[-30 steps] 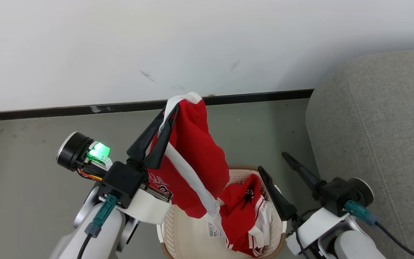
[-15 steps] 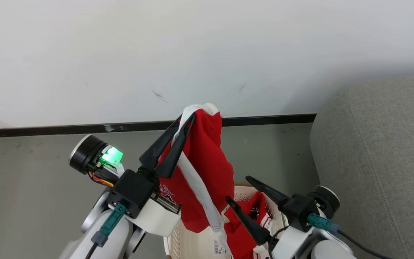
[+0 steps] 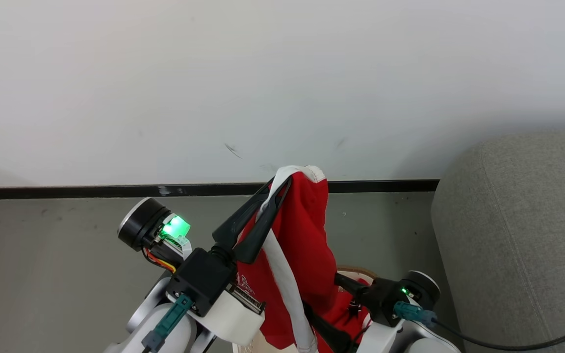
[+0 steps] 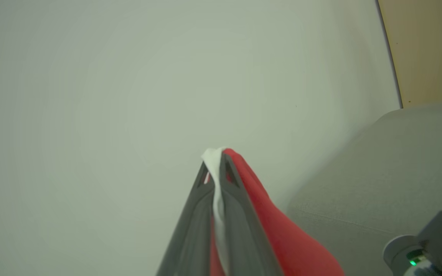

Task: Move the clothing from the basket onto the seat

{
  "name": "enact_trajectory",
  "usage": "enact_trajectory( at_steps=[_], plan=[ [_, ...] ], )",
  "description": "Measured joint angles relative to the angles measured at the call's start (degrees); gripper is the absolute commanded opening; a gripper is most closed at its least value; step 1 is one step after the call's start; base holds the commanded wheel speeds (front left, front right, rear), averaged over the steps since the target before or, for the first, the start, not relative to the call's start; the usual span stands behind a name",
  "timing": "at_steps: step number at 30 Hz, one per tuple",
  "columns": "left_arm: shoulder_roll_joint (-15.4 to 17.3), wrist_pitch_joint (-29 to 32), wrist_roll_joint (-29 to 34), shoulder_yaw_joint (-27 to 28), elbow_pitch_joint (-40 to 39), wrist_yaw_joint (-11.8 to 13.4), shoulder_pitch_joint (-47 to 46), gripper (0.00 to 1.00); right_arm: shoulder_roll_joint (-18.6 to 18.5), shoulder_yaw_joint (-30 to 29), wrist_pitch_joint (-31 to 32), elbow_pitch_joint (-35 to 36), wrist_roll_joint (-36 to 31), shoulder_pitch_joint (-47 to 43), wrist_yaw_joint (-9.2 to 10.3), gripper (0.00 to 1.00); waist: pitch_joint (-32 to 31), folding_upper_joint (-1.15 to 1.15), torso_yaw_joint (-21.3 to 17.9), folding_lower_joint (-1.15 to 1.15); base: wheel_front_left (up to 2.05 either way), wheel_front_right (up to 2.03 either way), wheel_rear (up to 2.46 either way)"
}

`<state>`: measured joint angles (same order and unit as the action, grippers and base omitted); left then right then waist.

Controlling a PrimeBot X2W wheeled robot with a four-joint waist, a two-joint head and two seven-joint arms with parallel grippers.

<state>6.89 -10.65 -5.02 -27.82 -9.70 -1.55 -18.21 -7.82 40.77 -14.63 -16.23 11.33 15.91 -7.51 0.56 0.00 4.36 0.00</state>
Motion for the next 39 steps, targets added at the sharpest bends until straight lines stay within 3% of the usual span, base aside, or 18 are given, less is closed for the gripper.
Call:
enact_trajectory(
  at_steps=[1,2,4,6,12,18,19,20,21,23,24,25,26,39],
  plan=[
    [0.00,0.01,0.00,-0.05,-0.20,-0.11,0.04,0.00,0.34,0.48,0.00,-0.44,0.33,0.16,0.00,0.94,-0.20,0.00,0.15,0.00,0.00,0.00,0.00],
    [0.00,0.02,0.00,-0.09,-0.37,-0.11,0.09,0.00,0.59,0.82,0.00,-0.88,0.54,0.37,0.00,0.64,-0.38,0.00,0.29,0.00,0.00,0.00,0.00],
    [0.00,0.33,-0.03,-0.12,-0.59,-0.11,0.29,0.00,0.82,1.07,0.00,-1.04,0.78,1.09,0.00,0.38,-0.73,0.00,0.55,0.00,0.00,0.00,0.00],
    [-0.04,0.58,-0.53,-0.12,-0.85,-0.11,1.01,0.00,0.82,1.59,0.00,-1.33,1.04,1.75,0.00,0.00,-1.04,0.00,0.78,0.00,0.00,0.00,0.00],
    [-0.26,1.14,-1.91,0.16,-1.07,0.41,2.85,0.00,0.98,1.44,0.00,-1.83,1.66,2.26,0.00,0.00,-1.65,0.00,1.25,0.00,0.00,0.00,0.00],
    [-0.33,1.77,-3.03,2.14,-0.24,1.58,5.30,0.00,-0.15,-3.71,0.01,-0.76,1.71,2.15,0.00,0.00,-1.59,0.00,0.97,0.00,0.00,0.00,0.00],
    [-0.37,1.78,-3.42,2.37,-0.02,1.87,5.79,0.04,-0.53,-4.77,0.01,-0.52,1.70,2.07,0.00,0.00,-1.57,0.00,0.87,0.00,0.00,0.00,0.00],
    [-0.35,1.78,-3.65,2.50,0.49,1.92,6.23,0.21,-1.00,-5.97,0.01,-0.12,1.71,1.99,0.00,0.00,-1.56,0.00,0.75,0.00,0.00,0.00,0.00],
    [-0.37,1.78,-3.82,2.61,0.87,1.92,6.70,0.21,-1.45,-7.20,0.01,0.47,1.70,1.87,0.00,0.00,-1.55,0.00,0.62,0.00,0.00,0.00,0.00],
    [-0.57,1.77,-4.65,2.71,1.60,1.92,7.54,0.49,-1.89,-10.22,0.01,1.56,1.70,1.60,0.00,0.00,-1.51,0.00,0.33,0.00,0.00,0.00,0.00],
    [-0.74,1.76,-5.20,2.78,1.79,1.93,7.93,0.77,-2.03,-11.58,0.01,2.29,1.68,1.32,0.00,0.00,-1.49,0.00,0.18,0.00,0.00,0.00,0.00],
    [-0.92,1.76,-5.60,2.87,2.04,2.01,8.31,0.93,-2.16,-13.01,0.00,3.07,1.60,0.82,0.00,0.00,-1.46,0.00,0.02,0.00,0.00,0.00,0.00],
    [-1.01,1.76,-5.83,2.86,2.47,2.11,8.49,1.00,-2.23,-14.41,0.01,3.53,1.59,0.34,0.00,0.00,-1.41,0.00,-0.15,0.00,0.00,0.00,0.00],
    [-1.23,0.94,-7.59,1.52,5.13,1.48,10.31,1.00,-3.79,-28.04,0.01,10.49,-2.48,-4.43,0.01,0.00,-0.64,0.00,-3.15,0.00,0.00,0.00,0.00]
  ],
)
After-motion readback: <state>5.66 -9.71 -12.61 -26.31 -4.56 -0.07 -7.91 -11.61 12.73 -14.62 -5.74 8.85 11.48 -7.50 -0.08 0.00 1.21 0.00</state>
